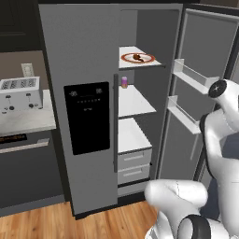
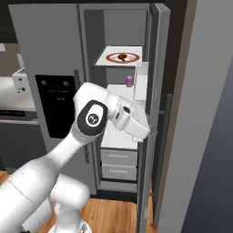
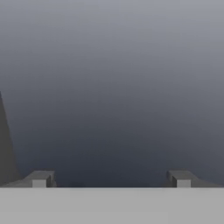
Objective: Retrieve the chicken drumstick from the fridge and place it on the saucepan with marinade on the stove.
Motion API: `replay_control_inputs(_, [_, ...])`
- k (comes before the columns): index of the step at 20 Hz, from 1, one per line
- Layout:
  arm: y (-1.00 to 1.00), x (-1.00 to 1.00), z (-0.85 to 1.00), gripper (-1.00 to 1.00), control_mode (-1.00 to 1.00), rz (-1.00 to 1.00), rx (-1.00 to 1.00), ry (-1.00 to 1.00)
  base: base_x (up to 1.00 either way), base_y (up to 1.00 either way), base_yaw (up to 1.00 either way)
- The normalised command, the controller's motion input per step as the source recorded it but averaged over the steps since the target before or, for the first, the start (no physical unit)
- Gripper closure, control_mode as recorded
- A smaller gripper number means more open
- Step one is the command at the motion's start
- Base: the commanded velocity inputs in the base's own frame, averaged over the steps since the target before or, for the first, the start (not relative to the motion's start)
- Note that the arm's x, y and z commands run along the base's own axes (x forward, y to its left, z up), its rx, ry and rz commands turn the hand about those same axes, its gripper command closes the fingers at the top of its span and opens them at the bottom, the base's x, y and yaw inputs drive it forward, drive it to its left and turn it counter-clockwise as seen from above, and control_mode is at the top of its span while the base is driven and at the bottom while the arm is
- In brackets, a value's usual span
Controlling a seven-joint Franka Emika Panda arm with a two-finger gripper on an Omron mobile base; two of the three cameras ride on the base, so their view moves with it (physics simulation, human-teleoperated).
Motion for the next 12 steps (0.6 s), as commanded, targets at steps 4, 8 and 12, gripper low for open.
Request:
replay_control_inputs(4, [0.84, -1.00, 1.00, -1.00, -1.00, 0.00, -0.03, 0.00, 0.00, 0.00, 0.00])
replay_control_inputs(8, [1.00, -0.97, 0.57, -1.00, -1.00, 0.05, -0.01, 0.01, 0.00, 0.00, 0.00])
replay_control_inputs(12, [1.00, -0.76, 0.13, -1.00, -1.00, 0.24, -0.01, 0.14, 0.00, 0.00, 0.00])
